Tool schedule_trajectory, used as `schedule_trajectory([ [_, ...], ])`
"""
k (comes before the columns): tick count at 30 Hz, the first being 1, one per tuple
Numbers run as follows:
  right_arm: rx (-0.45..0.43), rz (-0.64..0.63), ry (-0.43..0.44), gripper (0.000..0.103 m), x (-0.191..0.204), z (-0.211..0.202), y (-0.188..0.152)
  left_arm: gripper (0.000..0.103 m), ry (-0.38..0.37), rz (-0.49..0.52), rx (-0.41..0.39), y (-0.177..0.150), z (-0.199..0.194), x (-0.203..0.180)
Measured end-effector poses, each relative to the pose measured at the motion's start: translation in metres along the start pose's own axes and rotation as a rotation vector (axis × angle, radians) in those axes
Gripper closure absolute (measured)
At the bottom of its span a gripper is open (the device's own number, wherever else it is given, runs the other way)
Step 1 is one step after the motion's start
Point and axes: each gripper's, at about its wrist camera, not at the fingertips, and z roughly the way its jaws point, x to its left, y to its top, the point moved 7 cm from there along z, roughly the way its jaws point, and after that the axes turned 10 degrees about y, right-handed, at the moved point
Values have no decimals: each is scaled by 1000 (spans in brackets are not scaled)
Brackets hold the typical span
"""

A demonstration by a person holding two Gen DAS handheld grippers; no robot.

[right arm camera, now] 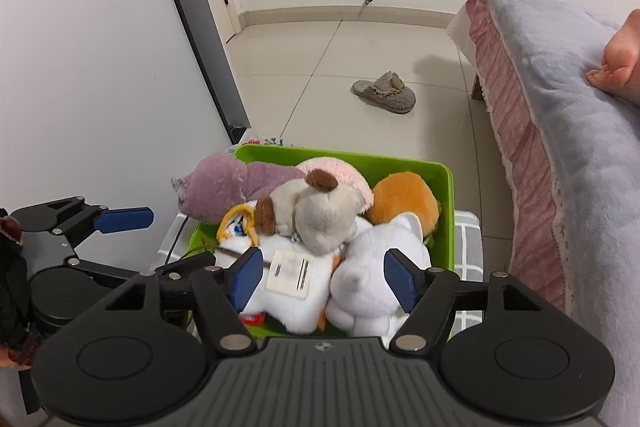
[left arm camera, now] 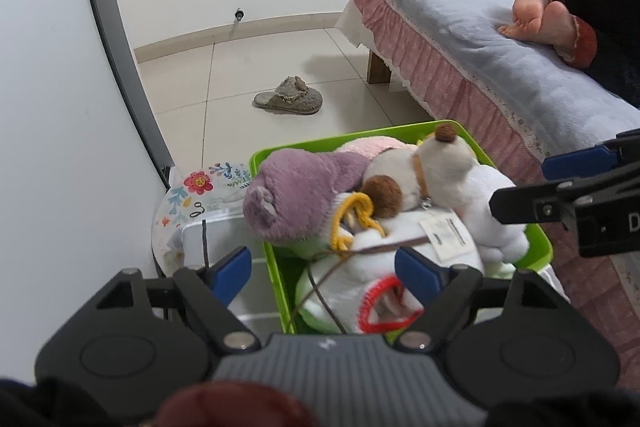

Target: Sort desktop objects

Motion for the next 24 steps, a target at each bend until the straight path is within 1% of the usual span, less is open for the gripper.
schedule_trajectory([
  [3, 2, -1, 1, 30, 3, -7, -7, 16, 4, -11, 9, -6, -9, -1],
  [6, 12, -2, 5, 30, 7, -12, -18, 12, 7, -21, 20, -15, -19, -2],
  [9, 24, -7, 6, 29, 12, -14, -30, 11, 11, -44, 33, -24, -27, -1],
  [11, 29, -3, 15, 28, 15, -16, -38, 10, 13, -64, 44, -33, -33, 1],
  [19, 55, 25, 40, 24, 22, -16, -78, 3, 51, -111, 94, -74, -41, 0],
  [20, 60, 29, 41, 23, 22, -15, -84, 1, 53, -118, 102, -79, -41, -1],
  [24, 77, 23, 15, 22, 20, -13, -105, 1, 49, -162, 135, -102, -39, -2],
])
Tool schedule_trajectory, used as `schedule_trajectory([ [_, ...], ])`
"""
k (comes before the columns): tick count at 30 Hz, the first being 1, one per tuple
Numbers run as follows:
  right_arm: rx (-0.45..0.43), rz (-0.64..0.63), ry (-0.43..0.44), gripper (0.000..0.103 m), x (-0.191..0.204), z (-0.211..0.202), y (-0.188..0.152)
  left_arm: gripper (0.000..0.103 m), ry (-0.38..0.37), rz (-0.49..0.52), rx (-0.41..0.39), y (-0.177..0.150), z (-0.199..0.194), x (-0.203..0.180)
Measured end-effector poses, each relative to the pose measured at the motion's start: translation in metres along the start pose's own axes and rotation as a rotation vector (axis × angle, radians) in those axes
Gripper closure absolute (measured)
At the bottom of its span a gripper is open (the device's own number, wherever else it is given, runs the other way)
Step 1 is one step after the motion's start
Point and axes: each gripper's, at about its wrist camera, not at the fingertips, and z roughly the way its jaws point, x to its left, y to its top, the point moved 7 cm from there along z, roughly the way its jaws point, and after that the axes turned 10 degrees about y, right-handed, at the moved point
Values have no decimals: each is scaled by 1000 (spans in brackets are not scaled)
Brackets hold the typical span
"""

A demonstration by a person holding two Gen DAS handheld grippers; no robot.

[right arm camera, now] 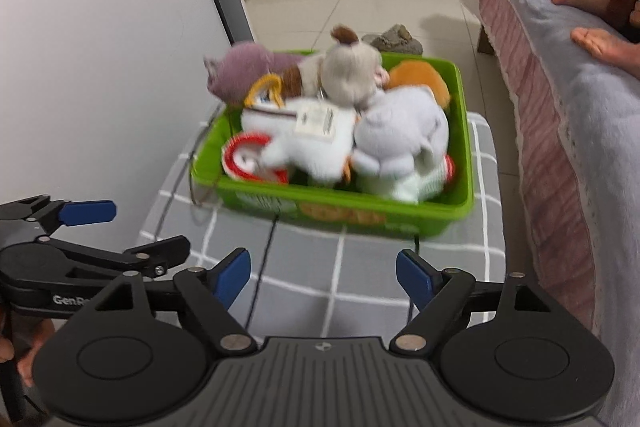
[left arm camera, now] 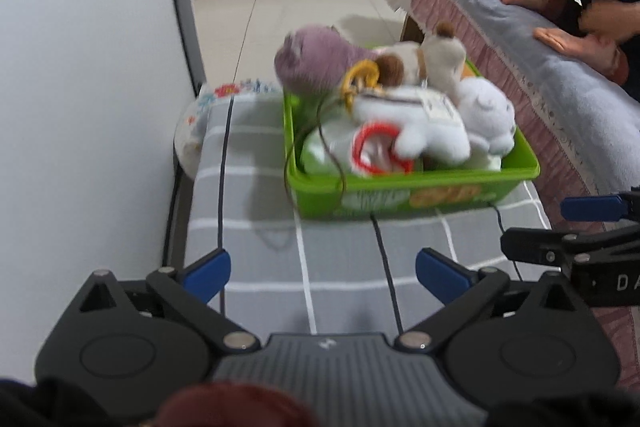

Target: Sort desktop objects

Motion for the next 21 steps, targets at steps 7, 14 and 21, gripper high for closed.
schedule_trajectory([
  [7, 28, 8, -9, 21, -2, 9, -30, 1, 24, -38, 45, -24, 6, 0],
  [14, 52, 0, -21, 21, 1, 10, -40, 0, 55, -55, 84, -32, 13, 1],
  [21, 42, -2, -37, 20, 4, 7, -42, 0, 101, -64, 111, -36, 22, 2],
])
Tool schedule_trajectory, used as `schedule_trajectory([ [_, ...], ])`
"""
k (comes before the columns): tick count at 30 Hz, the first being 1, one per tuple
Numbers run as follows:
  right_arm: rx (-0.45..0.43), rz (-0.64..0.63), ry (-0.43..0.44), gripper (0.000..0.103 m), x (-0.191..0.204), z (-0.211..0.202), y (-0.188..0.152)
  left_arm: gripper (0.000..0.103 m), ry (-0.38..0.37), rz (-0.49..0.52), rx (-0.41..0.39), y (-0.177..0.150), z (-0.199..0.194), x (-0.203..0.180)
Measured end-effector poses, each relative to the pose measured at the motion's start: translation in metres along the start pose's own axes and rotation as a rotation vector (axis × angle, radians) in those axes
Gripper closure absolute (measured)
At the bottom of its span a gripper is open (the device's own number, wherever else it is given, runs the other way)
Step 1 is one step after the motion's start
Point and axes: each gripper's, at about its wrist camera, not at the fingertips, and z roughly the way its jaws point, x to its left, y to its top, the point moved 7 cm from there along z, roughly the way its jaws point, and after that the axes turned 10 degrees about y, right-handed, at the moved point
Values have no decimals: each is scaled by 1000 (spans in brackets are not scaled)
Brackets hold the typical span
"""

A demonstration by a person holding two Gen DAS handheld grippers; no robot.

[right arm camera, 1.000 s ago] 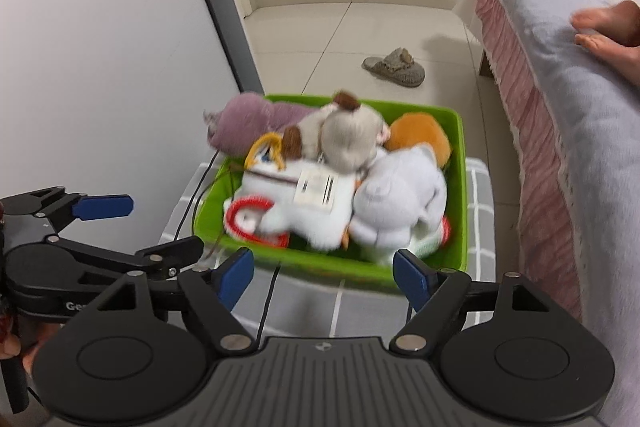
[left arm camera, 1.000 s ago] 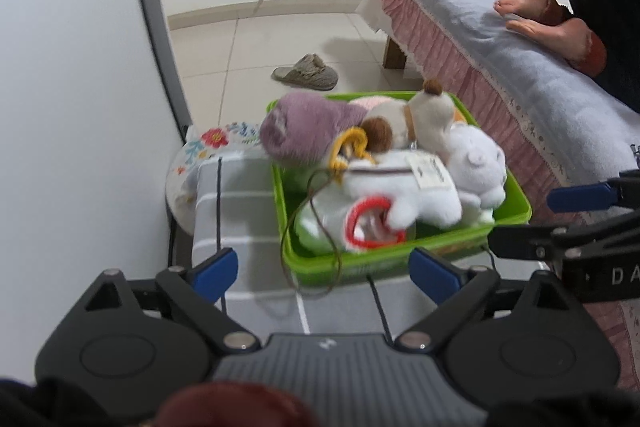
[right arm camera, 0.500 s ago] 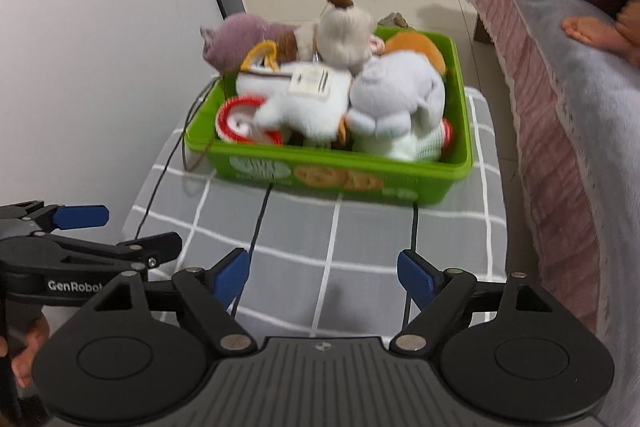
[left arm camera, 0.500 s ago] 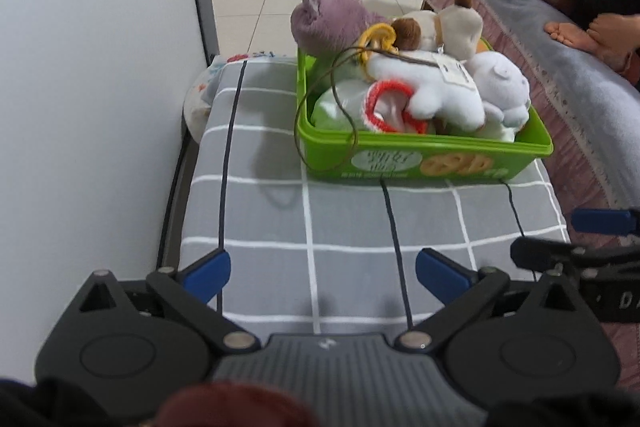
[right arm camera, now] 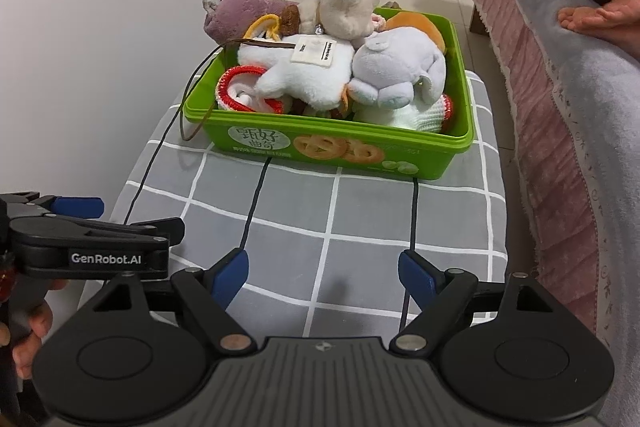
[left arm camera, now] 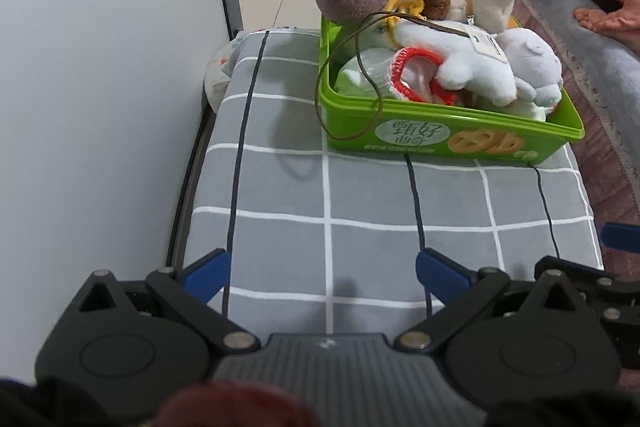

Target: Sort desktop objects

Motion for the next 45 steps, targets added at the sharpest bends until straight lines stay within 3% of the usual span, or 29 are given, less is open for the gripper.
schedule_trajectory([
  [17, 14, 18, 4, 20, -3, 2, -3, 0, -8, -26, 15, -1, -2, 2],
  [31, -22, 59, -49, 18, -18, -2, 4, 0, 68, 42, 57, -9, 2, -4],
  [45, -48, 152, -31, 17, -28, -3, 8, 0, 78, 80, 56, -12, 2, -9],
])
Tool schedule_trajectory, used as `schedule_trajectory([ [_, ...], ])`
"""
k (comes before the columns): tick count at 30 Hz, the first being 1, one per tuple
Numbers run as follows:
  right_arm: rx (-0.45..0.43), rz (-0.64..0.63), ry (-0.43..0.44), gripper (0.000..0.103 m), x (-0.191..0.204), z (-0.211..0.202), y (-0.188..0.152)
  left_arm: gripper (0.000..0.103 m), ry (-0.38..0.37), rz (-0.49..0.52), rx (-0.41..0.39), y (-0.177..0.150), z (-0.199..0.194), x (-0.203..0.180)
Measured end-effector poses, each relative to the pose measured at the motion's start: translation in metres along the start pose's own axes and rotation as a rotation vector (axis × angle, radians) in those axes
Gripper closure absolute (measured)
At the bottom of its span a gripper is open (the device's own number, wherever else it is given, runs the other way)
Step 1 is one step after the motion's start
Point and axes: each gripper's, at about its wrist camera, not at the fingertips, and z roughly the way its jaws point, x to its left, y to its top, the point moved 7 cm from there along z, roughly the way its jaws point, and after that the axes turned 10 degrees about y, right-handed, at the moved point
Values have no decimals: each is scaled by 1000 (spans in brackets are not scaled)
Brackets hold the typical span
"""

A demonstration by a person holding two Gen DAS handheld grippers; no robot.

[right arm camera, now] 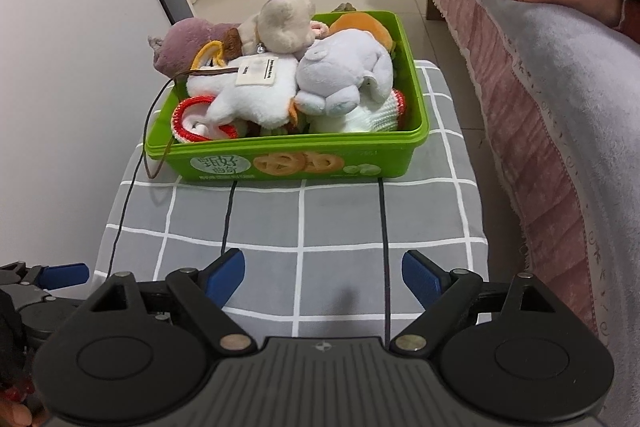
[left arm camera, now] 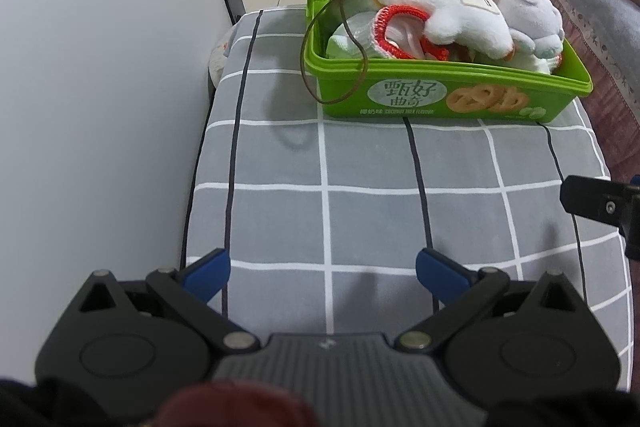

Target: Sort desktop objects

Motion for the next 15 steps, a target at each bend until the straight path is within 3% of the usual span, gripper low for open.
schedule_trajectory([
  [15, 13, 12, -12, 16, -3, 2, -2, 0, -4, 8, 15, -1, 2, -2],
])
